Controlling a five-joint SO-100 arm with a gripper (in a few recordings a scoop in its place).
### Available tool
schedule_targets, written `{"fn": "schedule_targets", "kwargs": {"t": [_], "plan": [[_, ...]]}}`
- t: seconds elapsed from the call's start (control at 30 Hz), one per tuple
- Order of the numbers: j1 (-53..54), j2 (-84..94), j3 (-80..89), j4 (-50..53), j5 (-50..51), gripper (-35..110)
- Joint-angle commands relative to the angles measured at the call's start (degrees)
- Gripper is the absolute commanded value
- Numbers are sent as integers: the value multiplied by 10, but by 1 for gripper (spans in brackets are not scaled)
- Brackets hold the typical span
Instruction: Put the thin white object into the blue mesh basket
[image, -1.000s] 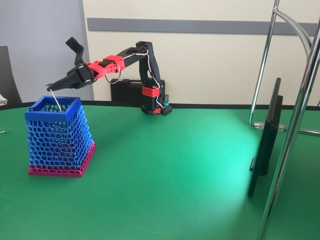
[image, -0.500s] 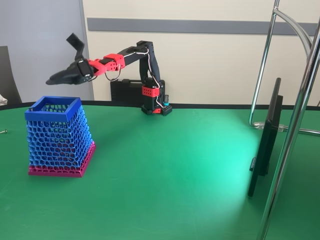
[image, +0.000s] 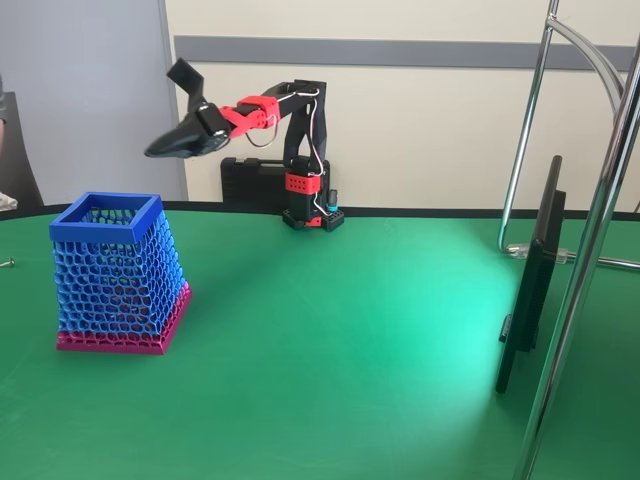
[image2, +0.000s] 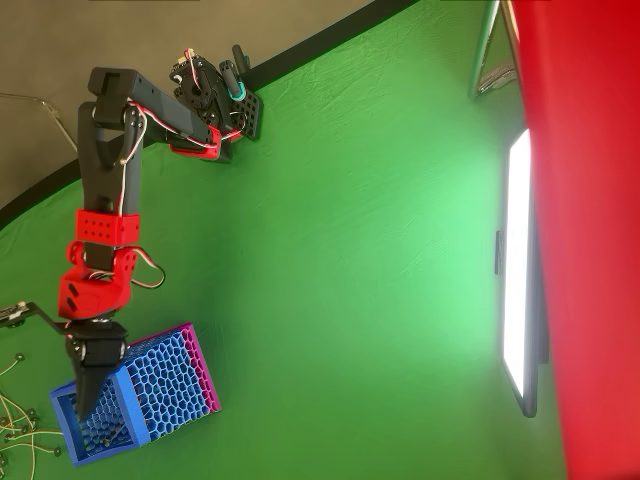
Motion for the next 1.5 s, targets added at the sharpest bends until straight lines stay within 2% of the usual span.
{"fn": "schedule_targets", "kwargs": {"t": [0.0, 0.7, 0.93, 1.03, 1.27, 1.47], "plan": [[-13, 63, 47, -12, 22, 0], [-178, 388, 503, -11, 313, 0], [-207, 512, 604, 72, 382, 0], [-207, 563, 607, 145, 414, 0], [-214, 692, 671, 220, 426, 0], [-220, 795, 673, 344, 457, 0]]}}
